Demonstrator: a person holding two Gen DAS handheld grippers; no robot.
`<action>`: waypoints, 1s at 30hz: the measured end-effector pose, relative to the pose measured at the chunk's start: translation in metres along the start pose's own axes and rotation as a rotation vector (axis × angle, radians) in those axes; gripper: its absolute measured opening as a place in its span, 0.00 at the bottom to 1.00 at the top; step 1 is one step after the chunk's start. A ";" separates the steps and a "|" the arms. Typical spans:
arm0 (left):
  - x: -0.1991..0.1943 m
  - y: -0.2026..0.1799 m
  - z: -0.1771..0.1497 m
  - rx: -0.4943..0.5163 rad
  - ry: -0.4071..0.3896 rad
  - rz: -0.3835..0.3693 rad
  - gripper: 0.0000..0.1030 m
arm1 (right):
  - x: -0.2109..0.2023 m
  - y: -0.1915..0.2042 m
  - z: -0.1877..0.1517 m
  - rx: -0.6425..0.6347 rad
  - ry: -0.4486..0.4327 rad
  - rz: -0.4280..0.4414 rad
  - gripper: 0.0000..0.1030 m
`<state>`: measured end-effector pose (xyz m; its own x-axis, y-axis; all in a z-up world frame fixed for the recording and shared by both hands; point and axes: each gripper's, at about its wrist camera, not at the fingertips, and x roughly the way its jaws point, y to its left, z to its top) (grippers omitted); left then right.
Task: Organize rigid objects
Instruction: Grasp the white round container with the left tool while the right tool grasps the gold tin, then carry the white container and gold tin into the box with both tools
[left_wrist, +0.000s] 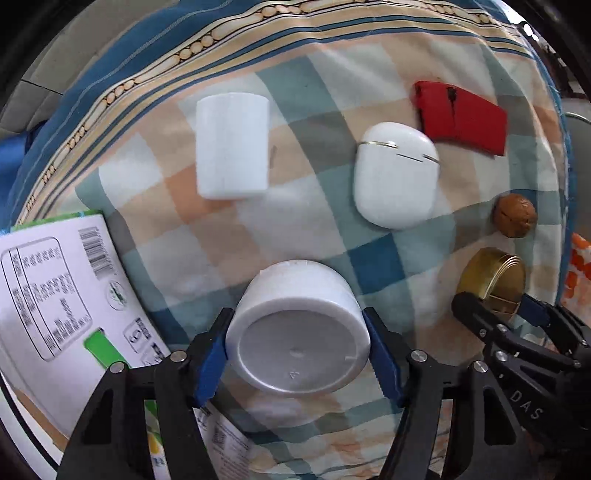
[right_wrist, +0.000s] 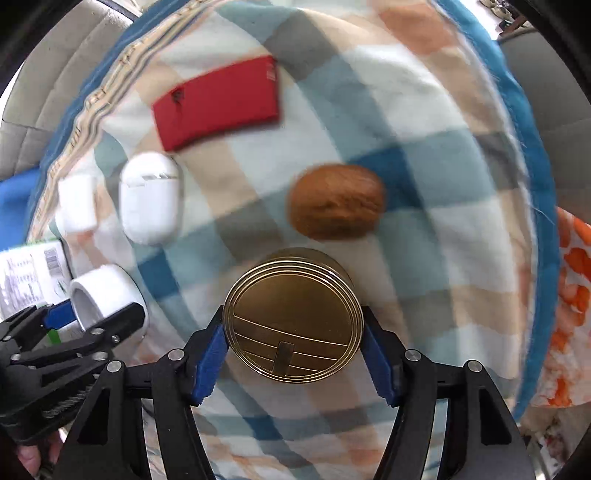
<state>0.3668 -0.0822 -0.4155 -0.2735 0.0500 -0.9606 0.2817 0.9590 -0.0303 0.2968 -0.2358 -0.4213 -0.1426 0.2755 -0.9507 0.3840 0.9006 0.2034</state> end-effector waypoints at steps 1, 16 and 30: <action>0.000 -0.005 -0.005 0.003 -0.006 -0.028 0.64 | -0.001 -0.006 -0.005 -0.008 0.003 -0.017 0.67; 0.037 -0.043 -0.025 -0.019 -0.016 -0.018 0.66 | 0.005 -0.048 -0.020 0.090 -0.015 -0.047 0.69; 0.002 -0.071 -0.074 0.007 -0.145 0.003 0.64 | -0.021 -0.031 -0.028 0.024 -0.035 -0.066 0.65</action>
<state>0.2786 -0.1293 -0.3947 -0.1366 0.0118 -0.9906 0.2886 0.9570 -0.0285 0.2626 -0.2604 -0.4016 -0.1369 0.2034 -0.9695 0.3966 0.9081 0.1345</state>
